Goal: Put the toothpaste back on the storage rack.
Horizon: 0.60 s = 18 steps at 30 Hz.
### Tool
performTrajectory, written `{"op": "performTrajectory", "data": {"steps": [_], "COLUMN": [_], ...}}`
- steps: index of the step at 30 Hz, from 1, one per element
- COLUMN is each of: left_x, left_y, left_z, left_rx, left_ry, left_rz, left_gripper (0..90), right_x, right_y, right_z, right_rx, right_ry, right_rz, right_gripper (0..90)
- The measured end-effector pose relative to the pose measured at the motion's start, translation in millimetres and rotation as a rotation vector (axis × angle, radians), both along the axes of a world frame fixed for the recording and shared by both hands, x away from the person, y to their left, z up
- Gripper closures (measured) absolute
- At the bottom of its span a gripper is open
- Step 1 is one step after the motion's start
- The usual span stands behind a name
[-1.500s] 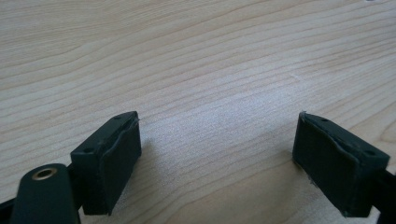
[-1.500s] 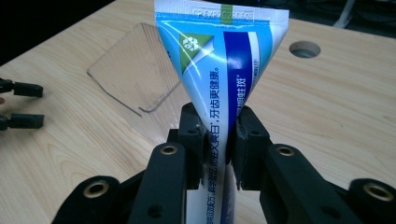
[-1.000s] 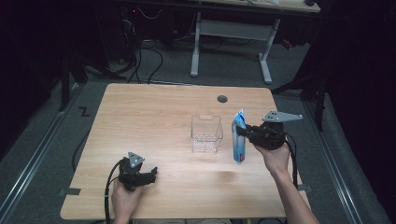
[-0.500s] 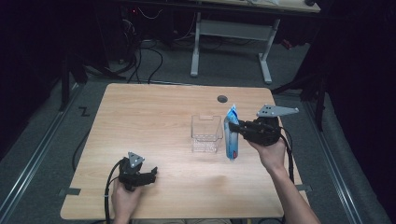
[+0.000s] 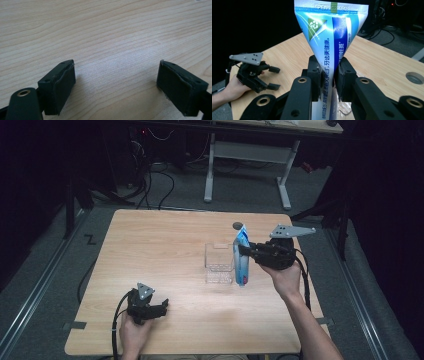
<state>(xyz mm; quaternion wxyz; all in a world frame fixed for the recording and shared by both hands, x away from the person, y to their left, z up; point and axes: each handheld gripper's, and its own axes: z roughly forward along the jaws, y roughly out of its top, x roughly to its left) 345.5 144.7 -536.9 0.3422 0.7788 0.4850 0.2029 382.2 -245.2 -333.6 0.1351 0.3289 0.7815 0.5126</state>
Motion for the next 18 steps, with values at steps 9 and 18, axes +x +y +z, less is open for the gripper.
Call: {"op": "performTrajectory", "data": {"steps": [9,18], "left_x": [0.0,0.0], "left_y": [0.0,0.0], "left_z": [0.0,0.0], "left_rx": [0.000,-0.001], "left_ry": [0.000,0.000], "left_rz": [0.000,0.000], "left_gripper": [15.5,15.5], "right_x": [11.8,25.3], "right_y": [7.9,19.1], "right_z": [2.9,0.0], "right_rx": [0.014,0.014], "right_ry": [-0.002,0.012], "right_rz": [-0.008,-0.018], "right_gripper": [75.9,75.9]}}
